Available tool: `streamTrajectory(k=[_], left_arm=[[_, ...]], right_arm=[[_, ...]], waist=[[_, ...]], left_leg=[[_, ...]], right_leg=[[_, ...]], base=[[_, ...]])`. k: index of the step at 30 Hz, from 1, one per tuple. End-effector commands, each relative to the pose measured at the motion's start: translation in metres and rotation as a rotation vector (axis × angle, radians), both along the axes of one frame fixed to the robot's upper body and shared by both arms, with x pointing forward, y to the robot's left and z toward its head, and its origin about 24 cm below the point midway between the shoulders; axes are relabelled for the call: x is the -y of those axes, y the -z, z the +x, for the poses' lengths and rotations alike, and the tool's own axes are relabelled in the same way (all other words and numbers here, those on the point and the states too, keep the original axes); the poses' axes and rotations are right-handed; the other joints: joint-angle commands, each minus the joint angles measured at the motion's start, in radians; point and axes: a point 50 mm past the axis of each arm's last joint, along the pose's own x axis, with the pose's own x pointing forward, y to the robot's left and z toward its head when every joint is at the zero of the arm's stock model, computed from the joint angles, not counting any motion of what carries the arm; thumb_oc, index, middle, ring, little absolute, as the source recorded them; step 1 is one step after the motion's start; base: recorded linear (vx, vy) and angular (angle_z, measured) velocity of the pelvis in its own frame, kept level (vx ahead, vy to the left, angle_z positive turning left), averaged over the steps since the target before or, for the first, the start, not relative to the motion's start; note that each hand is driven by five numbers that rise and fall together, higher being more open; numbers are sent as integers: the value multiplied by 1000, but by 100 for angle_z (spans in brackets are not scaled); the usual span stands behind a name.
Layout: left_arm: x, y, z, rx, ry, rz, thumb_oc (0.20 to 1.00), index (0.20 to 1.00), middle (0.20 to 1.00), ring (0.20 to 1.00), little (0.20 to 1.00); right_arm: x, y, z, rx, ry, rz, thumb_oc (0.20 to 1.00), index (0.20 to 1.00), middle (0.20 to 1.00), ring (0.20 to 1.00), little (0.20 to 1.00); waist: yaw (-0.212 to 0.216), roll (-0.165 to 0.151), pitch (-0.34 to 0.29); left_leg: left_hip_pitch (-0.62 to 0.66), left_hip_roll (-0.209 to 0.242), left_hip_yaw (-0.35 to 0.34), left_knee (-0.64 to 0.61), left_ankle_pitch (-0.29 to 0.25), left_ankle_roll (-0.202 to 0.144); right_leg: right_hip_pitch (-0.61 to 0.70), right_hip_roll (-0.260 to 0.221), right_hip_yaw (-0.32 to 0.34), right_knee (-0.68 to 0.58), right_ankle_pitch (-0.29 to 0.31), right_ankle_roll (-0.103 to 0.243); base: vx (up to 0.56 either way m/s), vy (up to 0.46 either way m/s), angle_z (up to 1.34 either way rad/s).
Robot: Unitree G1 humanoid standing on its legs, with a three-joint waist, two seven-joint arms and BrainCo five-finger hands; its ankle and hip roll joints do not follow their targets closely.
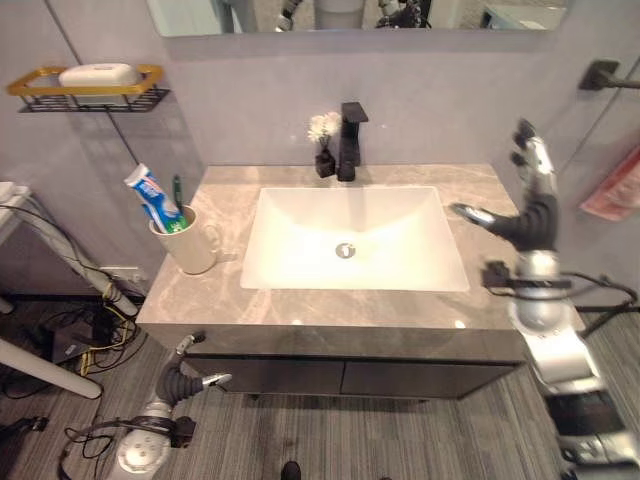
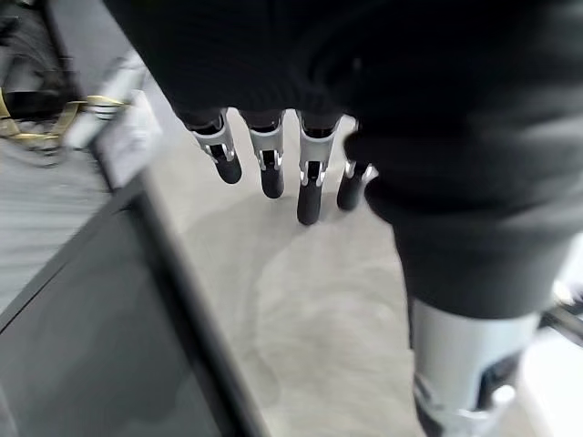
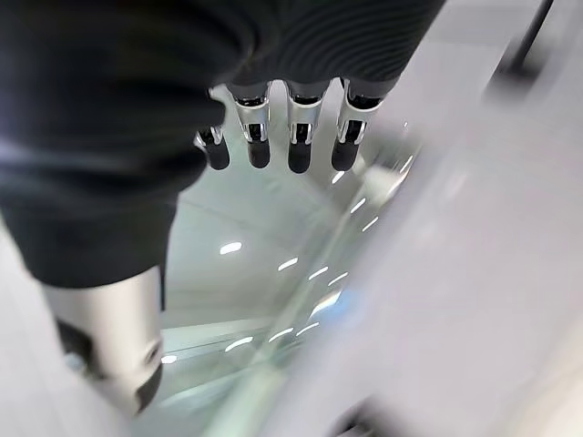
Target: Put brush and paste in cup on sink, flatten towel.
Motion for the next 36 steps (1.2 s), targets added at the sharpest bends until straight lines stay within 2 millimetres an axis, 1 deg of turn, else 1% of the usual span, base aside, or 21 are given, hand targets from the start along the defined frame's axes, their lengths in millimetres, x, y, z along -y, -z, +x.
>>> streamTrajectory(k=[1, 2, 3, 5, 6, 8, 10, 11, 12, 13, 14, 15, 16, 17, 18, 19, 20, 25, 33, 35, 36], left_arm=[[-7, -50, 20, 257, 37, -30, 1000, 1000, 1000, 1000, 1000], [-8, -50, 19, 255, 38, -29, 1000, 1000, 1000, 1000, 1000], [-12, -52, 18, 278, -1, -54, 1000, 1000, 1000, 1000, 1000], [-17, -54, 15, 306, -51, -75, 1000, 1000, 1000, 1000, 1000], [-20, -58, 13, 331, -73, -86, 1000, 1000, 1000, 1000, 1000], [-26, -62, 9, 352, -109, -97, 1000, 1000, 1000, 1000, 1000], [-27, -63, 7, 352, -116, -97, 1000, 1000, 1000, 1000, 1000], [-35, -64, 5, 371, -161, -110, 1000, 1000, 1000, 1000, 1000], [-35, -64, 5, 371, -162, -110, 1000, 1000, 1000, 1000, 1000], [-40, -68, 5, 392, -184, -108, 1000, 1000, 1000, 1000, 1000], [-40, -68, 5, 393, -185, -107, 903, 903, 903, 903, 903], [-42, -69, 5, 402, -187, -116, 639, 639, 639, 639, 639], [-46, -72, 7, 420, -203, -131, 410, 410, 410, 410, 410], [-46, -73, 7, 421, -204, -131, 200, 200, 200, 200, 200], [-48, -76, 11, 426, -197, -151, 200, 200, 200, 200, 200], [-49, -76, 11, 427, -197, -152, 200, 200, 200, 200, 200], [-51, -76, 14, 426, -200, -193, 200, 200, 200, 200, 200], [-57, -76, 19, 409, -205, -250, 200, 200, 200, 200, 200], [-65, -75, 20, 384, -221, -268, 200, 200, 200, 200, 200], [-65, -76, 20, 384, -208, -280, 200, 200, 200, 200, 200], [-63, -76, 21, 385, -200, -284, 200, 200, 200, 200, 200]], right_arm=[[35, 13, -9, 41, 154, 156, 1000, 1000, 1000, 1000, 1000], [36, 13, -10, 40, 155, 158, 1000, 1000, 1000, 1000, 1000], [51, 34, -21, -13, 239, 225, 1000, 1000, 1000, 1000, 1000], [65, 63, -38, -124, 335, 255, 1000, 1000, 1000, 1000, 1000], [74, 86, -50, -223, 388, 276, 1000, 1000, 1000, 1000, 1000], [80, 121, -70, -401, 419, 313, 1000, 1000, 1000, 1000, 1000], [82, 123, -73, -416, 420, 319, 1000, 1000, 1000, 1000, 1000], [83, 150, -86, -550, 444, 341, 1000, 1000, 1000, 1000, 1000], [83, 150, -85, -549, 442, 341, 1000, 1000, 1000, 1000, 1000], [83, 169, -94, -631, 469, 378, 1000, 1000, 1000, 1000, 1000], [83, 169, -93, -630, 467, 378, 1000, 1000, 1000, 1000, 1000], [83, 181, -99, -674, 482, 421, 1000, 1000, 1000, 1000, 1000], [81, 196, -104, -733, 485, 481, 1000, 1000, 1000, 1000, 1000], [81, 196, -104, -732, 483, 481, 1000, 1000, 1000, 1000, 1000], [76, 210, -110, -794, 463, 544, 1000, 1000, 1000, 1000, 1000], [76, 210, -109, -793, 462, 546, 1000, 1000, 1000, 1000, 1000], [72, 218, -113, -847, 427, 575, 1000, 1000, 1000, 1000, 1000], [64, 226, -118, -943, 358, 546, 1000, 1000, 1000, 1000, 1000], [54, 234, -120, -1016, 302, 521, 1000, 1000, 1000, 1000, 1000], [52, 237, -124, -1040, 297, 513, 1000, 1000, 1000, 1000, 1000], [52, 237, -123, -1049, 293, 500, 1000, 1000, 1000, 1000, 1000]], waist=[[-4, -40, -19], [-3, -42, -20], [-10, -40, -18], [-20, -38, -16], [-23, -39, -15], [-30, -42, -12], [-33, -42, -14], [-30, -41, -16], [-32, -41, -16], [-31, -39, -17], [-32, -40, -16], [-30, -39, -16], [-27, -38, -16], [-27, -39, -15], [-27, -38, -15], [-27, -38, -15], [-29, -38, -13], [-33, -33, -6], [-36, -35, 2], [-38, -45, 6], [-37, -55, 20]], left_leg=[[0, 35, 26, 4, -29, 7], [1, 35, 26, 4, -30, 7], [2, 36, 25, 4, -29, 6], [4, 38, 26, 4, -30, 5], [6, 38, 26, 4, -30, 4], [9, 41, 30, 4, -28, 2], [10, 41, 30, 4, -29, 1], [10, 42, 30, 4, -27, -1], [10, 43, 31, 4, -27, -1], [10, 43, 31, 4, -27, -2], [10, 43, 31, 4, -27, -2], [9, 43, 31, 4, -27, -2], [8, 43, 33, 4, -26, -4], [8, 43, 33, 4, -26, -4], [6, 43, 34, 4, -24, -6], [6, 43, 33, 4, -24, -7], [3, 42, 32, 4, -22, -8], [1, 39, 25, 4, -19, -10], [7, 31, 16, 4, -24, -5], [23, 18, 13, 4, -33, 10], [10, 3, 9, 50, -52, 22]], right_leg=[[-48, -45, 26, -2, 48, 44], [-48, -45, 25, -2, 48, 44], [-48, -44, 26, -2, 47, 43], [-45, -43, 25, -2, 45, 41], [-44, -41, 26, -2, 44, 40], [-42, -39, 27, -2, 43, 38], [-42, -38, 28, -2, 43, 38], [-43, -37, 29, -2, 44, 38], [-43, -37, 30, -2, 44, 38], [-44, -37, 29, -2, 46, 37], [-44, -37, 29, -2, 46, 37], [-45, -37, 28, -2, 47, 37], [-47, -37, 28, -2, 48, 37], [-47, -37, 28, -2, 48, 37], [-48, -37, 27, -2, 49, 36], [-48, -37, 27, -2, 49, 36], [-48, -38, 24, -2, 50, 36], [-43, -42, 12, -2, 50, 36], [-32, -43, 3, -2, 41, 37], [-12, -54, -3, -2, 38, 39], [-6, -67, 1, 7, 39, 39]], base=[[-3, -33, -10], [-8, -44, -6], [-3, -15, -9], [-1, -23, -7], [0, 0, 0], [-3, -15, 1], [0, 0, 0], [-1, -14, -4], [0, 0, 0], [0, 0, 0], [-5, -7, -4], [-6, -2, -5], [-7, -2, -3], [0, 0, 0], [0, 0, 0], [0, 0, 0], [0, 0, 0], [11, -1, 2], [29, 12, 2], [74, 78, 16], [20, 108, 16]])
